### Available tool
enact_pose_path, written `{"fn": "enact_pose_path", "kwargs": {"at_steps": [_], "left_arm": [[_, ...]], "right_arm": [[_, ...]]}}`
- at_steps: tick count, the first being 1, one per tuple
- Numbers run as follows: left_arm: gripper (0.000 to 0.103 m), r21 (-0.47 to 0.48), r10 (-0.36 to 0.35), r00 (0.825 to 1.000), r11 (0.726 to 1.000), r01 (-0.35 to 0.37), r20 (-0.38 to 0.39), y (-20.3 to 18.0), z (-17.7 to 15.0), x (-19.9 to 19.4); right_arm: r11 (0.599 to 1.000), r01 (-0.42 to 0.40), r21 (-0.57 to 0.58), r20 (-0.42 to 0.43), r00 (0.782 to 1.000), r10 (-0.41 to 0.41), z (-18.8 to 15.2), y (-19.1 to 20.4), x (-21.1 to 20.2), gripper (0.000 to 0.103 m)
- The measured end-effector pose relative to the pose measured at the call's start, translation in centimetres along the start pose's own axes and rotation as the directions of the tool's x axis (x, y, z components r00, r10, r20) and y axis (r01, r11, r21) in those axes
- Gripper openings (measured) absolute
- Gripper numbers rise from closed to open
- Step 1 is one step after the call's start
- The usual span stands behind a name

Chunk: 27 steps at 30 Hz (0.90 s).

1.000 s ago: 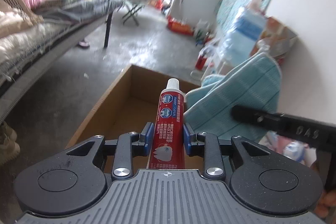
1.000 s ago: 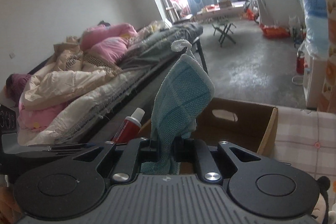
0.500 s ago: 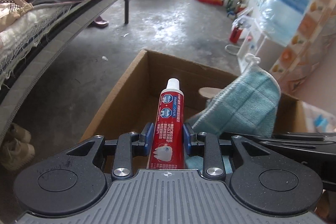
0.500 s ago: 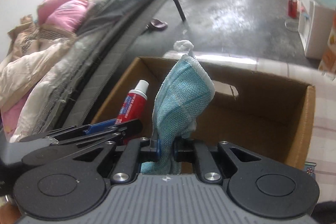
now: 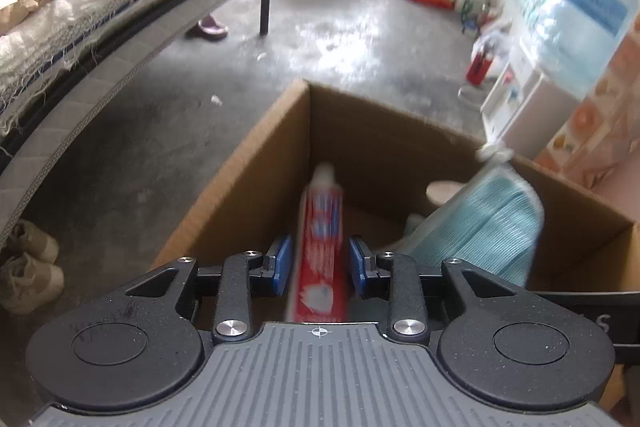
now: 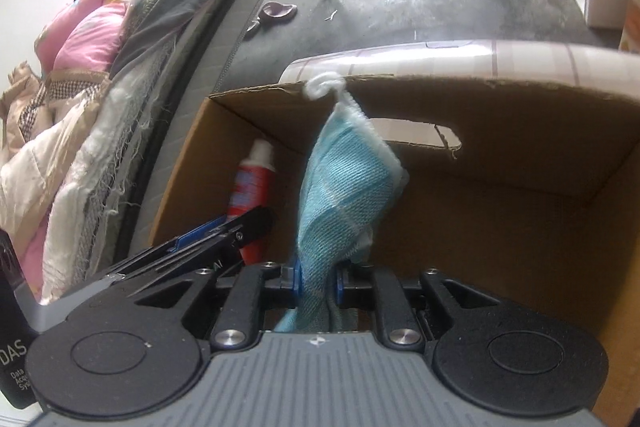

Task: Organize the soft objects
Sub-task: 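Lower the towel and toothpaste into the box and open both grippers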

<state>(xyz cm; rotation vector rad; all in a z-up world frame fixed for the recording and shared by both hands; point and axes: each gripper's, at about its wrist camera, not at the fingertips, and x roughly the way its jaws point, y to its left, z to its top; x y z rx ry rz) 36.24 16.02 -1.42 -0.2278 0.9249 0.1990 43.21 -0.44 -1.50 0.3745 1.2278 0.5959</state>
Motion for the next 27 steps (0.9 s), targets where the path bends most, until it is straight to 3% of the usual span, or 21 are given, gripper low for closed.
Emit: {"fn": "enact_pose_path", "kwargs": {"at_steps": [2, 6, 11, 13, 15, 19, 27], "left_arm": [[0.036, -0.01, -0.011, 0.999, 1.0, 0.011, 0.035, 0.1, 0.1, -0.6], [0.037, -0.017, 0.0, 0.998, 1.0, 0.001, 0.061, 0.0, 0.7, -1.5], [0.041, -0.038, -0.005, 0.997, 0.999, 0.007, 0.071, 0.2, 0.7, -2.2], [0.042, -0.048, -0.009, 0.997, 0.999, 0.012, 0.073, 0.5, 0.7, -2.5], [0.047, -0.055, -0.009, 0.997, 0.998, 0.013, 0.077, 0.7, 0.6, -2.8], [0.054, -0.062, -0.025, 0.996, 0.998, 0.031, 0.089, 1.0, 0.5, -3.8], [0.058, -0.066, -0.051, 0.993, 0.996, 0.058, 0.108, 1.6, -0.3, -6.1]], "right_arm": [[1.0, -0.019, 0.022, 0.001, 1.0, 0.019, 0.0, -0.4, 0.3, 0.021], [0.998, -0.032, 0.06, 0.021, 0.999, 0.03, 0.0, -0.9, 0.3, 0.031], [0.994, -0.073, 0.084, 0.027, 0.997, 0.071, -0.1, -1.2, -0.2, 0.032], [0.994, -0.068, 0.081, 0.048, 0.997, 0.064, -0.1, -1.0, -0.7, 0.037], [0.995, -0.066, 0.076, 0.072, 0.996, 0.061, -0.1, -0.9, -1.4, 0.05], [0.992, -0.1, 0.071, 0.129, 0.987, 0.09, 0.0, -0.5, -2.9, 0.056], [0.997, 0.046, 0.068, 0.068, 0.996, -0.051, -0.5, -0.4, -2.6, 0.059]]}}
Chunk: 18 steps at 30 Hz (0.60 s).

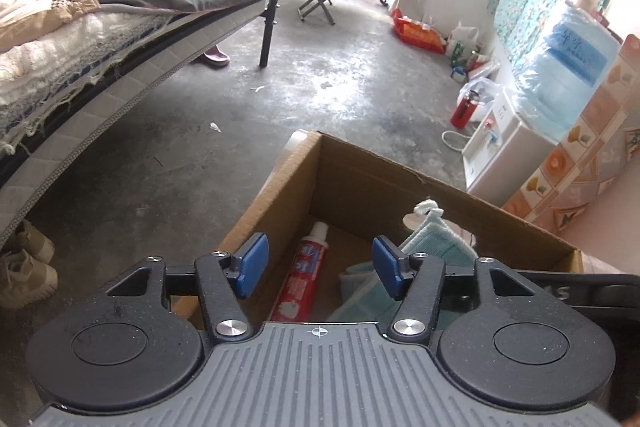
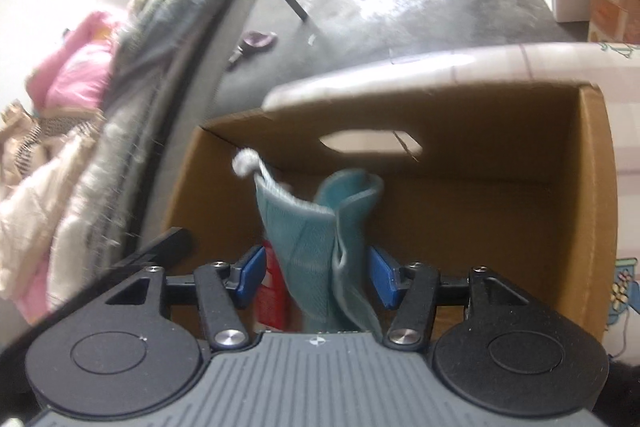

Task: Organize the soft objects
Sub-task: 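Lower the towel and toothpaste into the box and open both grippers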

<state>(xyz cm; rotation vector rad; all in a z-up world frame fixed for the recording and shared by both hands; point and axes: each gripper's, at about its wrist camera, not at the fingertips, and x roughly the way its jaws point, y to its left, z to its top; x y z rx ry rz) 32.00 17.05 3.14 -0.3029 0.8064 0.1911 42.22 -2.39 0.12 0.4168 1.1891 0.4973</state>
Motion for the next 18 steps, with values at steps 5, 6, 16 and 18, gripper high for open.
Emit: {"fn": "enact_pose_path", "kwargs": {"at_steps": [5, 6, 16, 18], "left_arm": [[0.059, -0.018, -0.003, 1.0, 1.0, 0.003, 0.019, 1.4, -0.5, -2.1], [0.059, -0.026, -0.008, 1.0, 1.0, 0.009, 0.025, 1.8, -0.6, -2.5], [0.059, -0.085, -0.026, 0.998, 0.996, 0.032, 0.061, 5.2, -1.3, -4.4], [0.059, -0.086, -0.025, 0.998, 0.996, 0.031, 0.061, 5.4, -1.3, -4.4]], "right_arm": [[0.994, 0.101, -0.048, -0.029, 0.994, -0.102, -0.5, 0.0, 2.1, 0.037], [0.992, 0.117, -0.044, -0.043, 0.992, -0.119, -0.4, -0.2, 2.7, 0.028], [0.999, -0.017, -0.049, -0.102, 0.995, 0.012, -0.6, 0.6, 6.8, 0.016], [0.994, 0.025, -0.109, -0.091, 0.995, -0.035, -0.6, 1.3, 7.1, 0.019]]}}
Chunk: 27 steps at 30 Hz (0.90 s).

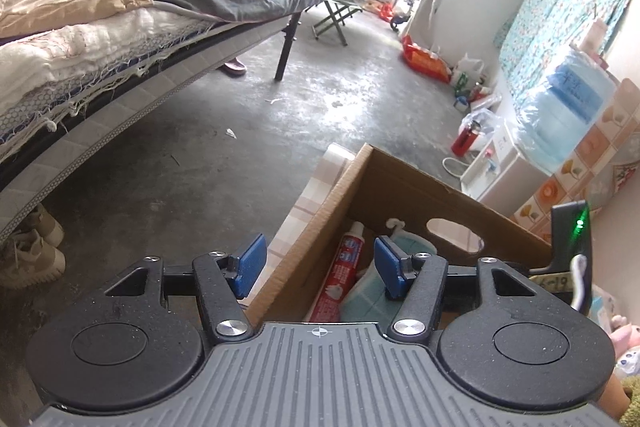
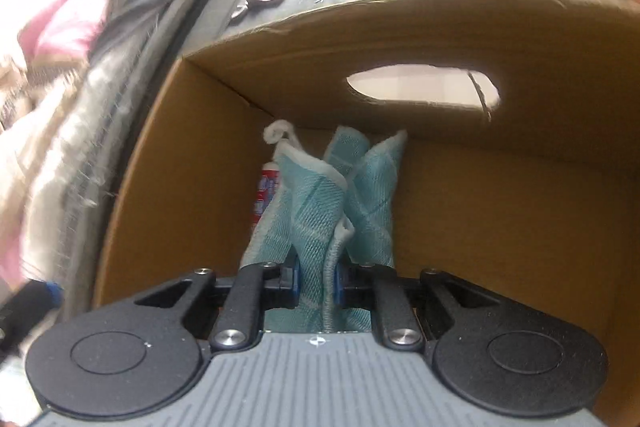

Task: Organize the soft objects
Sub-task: 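Lower the towel and toothpaste into the box and open both grippers, then move both tools back toward the remaining toiletries by the wall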

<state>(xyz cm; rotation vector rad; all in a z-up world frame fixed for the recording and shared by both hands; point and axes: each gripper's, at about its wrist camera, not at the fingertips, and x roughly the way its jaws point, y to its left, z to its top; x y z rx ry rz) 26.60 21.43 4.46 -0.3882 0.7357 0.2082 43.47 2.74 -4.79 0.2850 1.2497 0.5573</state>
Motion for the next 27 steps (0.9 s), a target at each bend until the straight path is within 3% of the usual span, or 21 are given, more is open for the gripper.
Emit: {"fn": "enact_pose_path", "kwargs": {"at_steps": [2, 4, 5, 6, 10, 16, 19, 23, 27], "left_arm": [[0.06, -0.006, -0.003, 1.0, 1.0, 0.003, -0.003, 0.1, -0.2, 0.0], [0.062, -0.013, -0.013, 1.0, 1.0, 0.013, -0.006, 0.4, -0.3, -0.1], [0.064, -0.014, -0.015, 1.0, 1.0, 0.015, -0.008, 0.4, -0.4, -0.1], [0.064, -0.015, -0.018, 1.0, 1.0, 0.018, -0.008, 0.4, -0.4, -0.2], [0.068, -0.026, -0.027, 1.0, 0.999, 0.027, 0.003, 0.4, -0.6, -1.3], [0.076, -0.024, -0.048, 0.998, 0.999, 0.049, 0.039, 0.0, -1.0, -4.5], [0.084, 0.006, -0.068, 0.995, 0.998, 0.068, 0.068, -0.5, -1.6, -7.3], [0.103, 0.081, -0.109, 0.984, 0.992, 0.098, 0.141, -1.4, -3.4, -12.2], [0.103, 0.227, -0.192, 0.957, 0.964, 0.142, 0.218, -3.2, -6.9, -17.0]], "right_arm": [[0.995, 0.072, -0.071, 0.018, 0.997, -0.071, 0.1, 0.8, -0.2, 0.023], [0.986, 0.125, -0.11, 0.033, 0.992, -0.122, 0.1, 1.4, -0.9, 0.043], [0.982, 0.143, -0.122, 0.054, 0.989, -0.137, 0.0, 1.5, -1.6, 0.065], [0.979, 0.152, -0.135, 0.084, 0.986, -0.141, -0.1, 1.7, -2.4, 0.077], [0.977, 0.133, -0.168, 0.172, 0.98, -0.104, -0.3, 2.6, -5.8, 0.078], [0.987, -0.018, -0.158, 0.269, 0.961, 0.061, -2.3, 1.8, -13.1, 0.078], [0.973, -0.123, -0.195, 0.301, 0.937, 0.178, -5.6, 1.0, -18.1, 0.08], [0.935, -0.23, -0.269, 0.331, 0.89, 0.314, -11.9, -0.7, -25.6, 0.103], [0.925, -0.184, -0.331, 0.413, 0.853, 0.318, -18.7, -2.3, -33.0, 0.103]]}}
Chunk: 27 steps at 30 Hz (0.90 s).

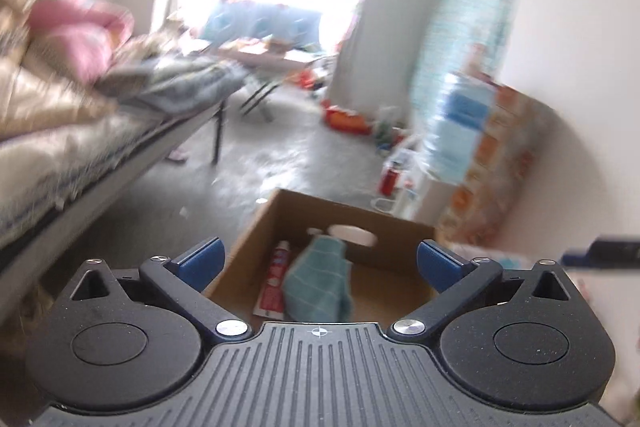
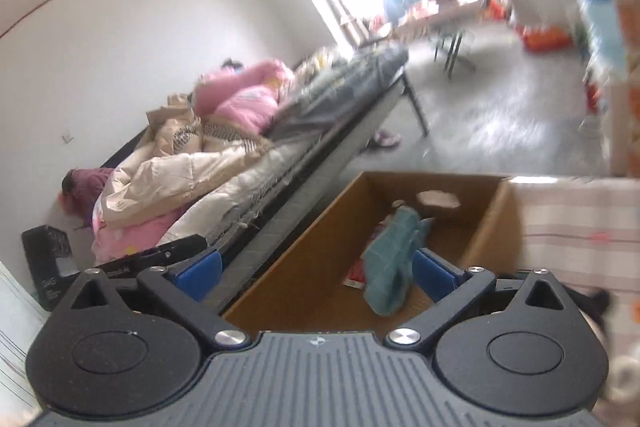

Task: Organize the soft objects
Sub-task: 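Move both tools back toward the remaining toiletries by the wall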

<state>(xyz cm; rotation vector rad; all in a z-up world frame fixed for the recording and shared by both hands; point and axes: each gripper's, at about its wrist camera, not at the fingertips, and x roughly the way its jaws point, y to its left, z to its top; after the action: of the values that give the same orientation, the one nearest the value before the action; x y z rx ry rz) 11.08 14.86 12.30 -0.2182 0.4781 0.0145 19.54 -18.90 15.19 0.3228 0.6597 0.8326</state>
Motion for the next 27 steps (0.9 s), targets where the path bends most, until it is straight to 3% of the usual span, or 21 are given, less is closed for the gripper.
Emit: {"fn": "enact_pose_path", "kwargs": {"at_steps": [3, 6, 7, 9, 11, 14, 15, 18, 22, 24, 27], "left_arm": [[0.103, 0.116, -0.061, 0.998, 0.991, 0.061, -0.01, -2.9, -2.2, -2.2], [0.103, 0.192, -0.117, 0.992, 0.974, 0.123, -0.046, -5.3, -4.5, -3.3], [0.103, 0.206, -0.133, 0.99, 0.968, 0.142, -0.056, -6.0, -5.3, -3.6], [0.103, 0.233, -0.176, 0.981, 0.954, 0.191, -0.084, -7.6, -6.8, -4.2], [0.103, 0.238, -0.238, 0.964, 0.936, 0.259, -0.116, -9.1, -8.1, -4.5], [0.103, 0.22, -0.326, 0.931, 0.908, 0.356, -0.163, -11.6, -9.7, -4.7], [0.103, 0.212, -0.353, 0.917, 0.897, 0.388, -0.186, -12.6, -10.2, -4.4], [0.103, 0.222, -0.408, 0.883, 0.862, 0.456, -0.232, -15.6, -12.2, -3.8], [0.103, 0.296, -0.444, 0.862, 0.813, 0.502, -0.242, -19.6, -14.1, -2.5], [0.103, 0.366, -0.44, 0.868, 0.788, 0.495, -0.228, -21.6, -14.9, -1.8], [0.102, 0.456, -0.411, 0.886, 0.76, 0.462, -0.213, -24.2, -16.1, -0.2]], "right_arm": [[0.996, 0.087, -0.029, 0.073, 0.994, -0.085, -2.7, 0.8, -6.5, 0.103], [0.978, 0.206, -0.039, 0.132, 0.971, -0.2, -5.8, 0.9, -11.1, 0.103], [0.963, 0.264, -0.048, 0.152, 0.955, -0.254, -7.0, 1.0, -12.0, 0.103], [0.914, 0.401, -0.063, 0.193, 0.903, -0.383, -9.4, 1.1, -13.8, 0.103], [0.851, 0.519, -0.079, 0.208, 0.844, -0.495, -11.8, 0.9, -14.5, 0.103], [0.77, 0.633, -0.078, 0.191, 0.767, -0.612, -15.0, -0.1, -14.3, 0.103], [0.755, 0.652, -0.072, 0.181, 0.752, -0.633, -16.0, -0.6, -14.1, 0.103], [0.74, 0.671, -0.043, 0.168, 0.735, -0.657, -18.4, -2.0, -13.3, 0.103], [0.708, 0.704, 0.053, 0.228, 0.682, -0.695, -20.1, -4.2, -14.4, 0.103], [0.73, 0.668, 0.144, 0.259, 0.687, -0.679, -20.1, -5.9, -15.7, 0.103], [0.796, 0.532, 0.289, 0.321, 0.729, -0.604, -20.5, -8.6, -17.6, 0.103]]}}
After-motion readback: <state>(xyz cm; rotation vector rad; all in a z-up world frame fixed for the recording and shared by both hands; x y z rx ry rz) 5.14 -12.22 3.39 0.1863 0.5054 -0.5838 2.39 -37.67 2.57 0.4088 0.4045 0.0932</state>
